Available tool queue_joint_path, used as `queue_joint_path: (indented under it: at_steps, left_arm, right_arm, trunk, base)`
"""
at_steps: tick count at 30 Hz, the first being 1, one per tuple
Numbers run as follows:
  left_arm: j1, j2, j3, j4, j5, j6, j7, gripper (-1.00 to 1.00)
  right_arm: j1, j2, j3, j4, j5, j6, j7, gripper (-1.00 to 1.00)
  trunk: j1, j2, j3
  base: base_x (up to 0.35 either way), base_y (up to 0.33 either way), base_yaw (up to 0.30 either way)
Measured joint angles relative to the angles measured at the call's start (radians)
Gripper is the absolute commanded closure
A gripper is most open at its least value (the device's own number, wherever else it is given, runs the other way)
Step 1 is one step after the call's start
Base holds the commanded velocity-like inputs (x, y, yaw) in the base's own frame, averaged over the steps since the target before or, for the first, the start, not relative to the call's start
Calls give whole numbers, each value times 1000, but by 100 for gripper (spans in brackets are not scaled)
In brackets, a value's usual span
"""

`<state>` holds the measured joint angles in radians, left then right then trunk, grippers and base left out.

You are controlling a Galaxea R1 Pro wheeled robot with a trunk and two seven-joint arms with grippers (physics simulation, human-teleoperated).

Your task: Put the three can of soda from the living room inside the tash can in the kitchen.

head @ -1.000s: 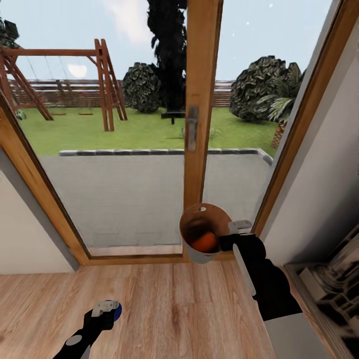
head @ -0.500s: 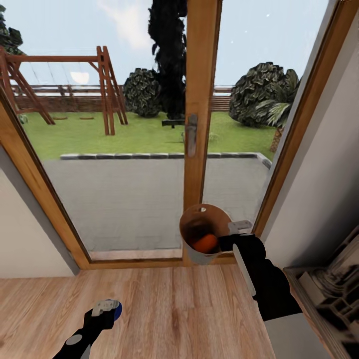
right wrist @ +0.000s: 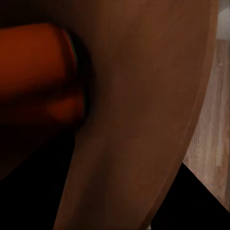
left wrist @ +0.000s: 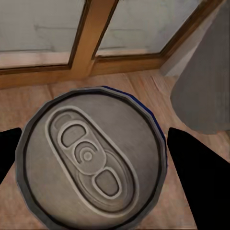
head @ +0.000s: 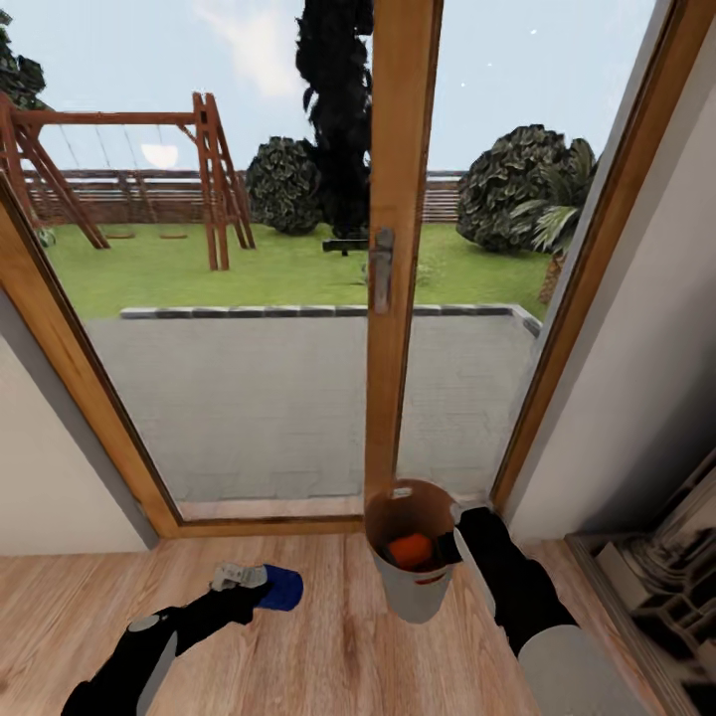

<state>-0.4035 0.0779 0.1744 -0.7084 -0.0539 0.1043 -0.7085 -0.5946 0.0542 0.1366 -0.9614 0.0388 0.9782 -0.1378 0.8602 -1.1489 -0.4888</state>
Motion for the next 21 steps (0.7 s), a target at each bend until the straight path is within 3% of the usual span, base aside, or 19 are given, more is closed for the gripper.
queue_joint_path:
  at_steps: [1, 4, 7, 12, 17, 19, 21]
  left_arm:
    - [0, 0, 16, -25, 1, 39, -78, 100]
    - [0, 1, 42, -75, 0, 105, -205, 100]
    - [0, 1, 52, -105, -2, 146, -284, 100]
    - [0, 2, 62, -196, -1, 279, -491, 100]
    - [0, 2, 62, -259, -1, 346, -618, 100]
    - [0, 2, 62, -273, -1, 362, -641, 100]
    - [0, 2, 63, -334, 0, 418, -696, 100]
  right_arm:
    - [0, 0, 0, 23, 2, -23, 0, 100]
    - [0, 0, 0, 47, 7, -86, -1, 100]
    - [0, 1, 1, 78, 8, -134, -1, 100]
    - [0, 1, 1, 156, 1, -190, -3, 100]
    - [0, 1, 2, 180, 7, -195, -5, 100]
    - [0, 1, 2, 191, 4, -196, -5, 100]
    - [0, 1, 2, 217, 7, -197, -6, 100]
  trunk:
    - [0, 0, 0]
    - [0, 0, 0]
    - [0, 0, 0]
    - [0, 0, 0]
    - [0, 0, 0]
    - [0, 0, 0]
    - [0, 0, 0]
  base:
    - [0, 0, 0]
    - [0, 0, 0]
    - [0, 0, 0]
    - [0, 0, 0]
    - [0, 0, 0]
    - [0, 0, 0]
    - [0, 0, 0]
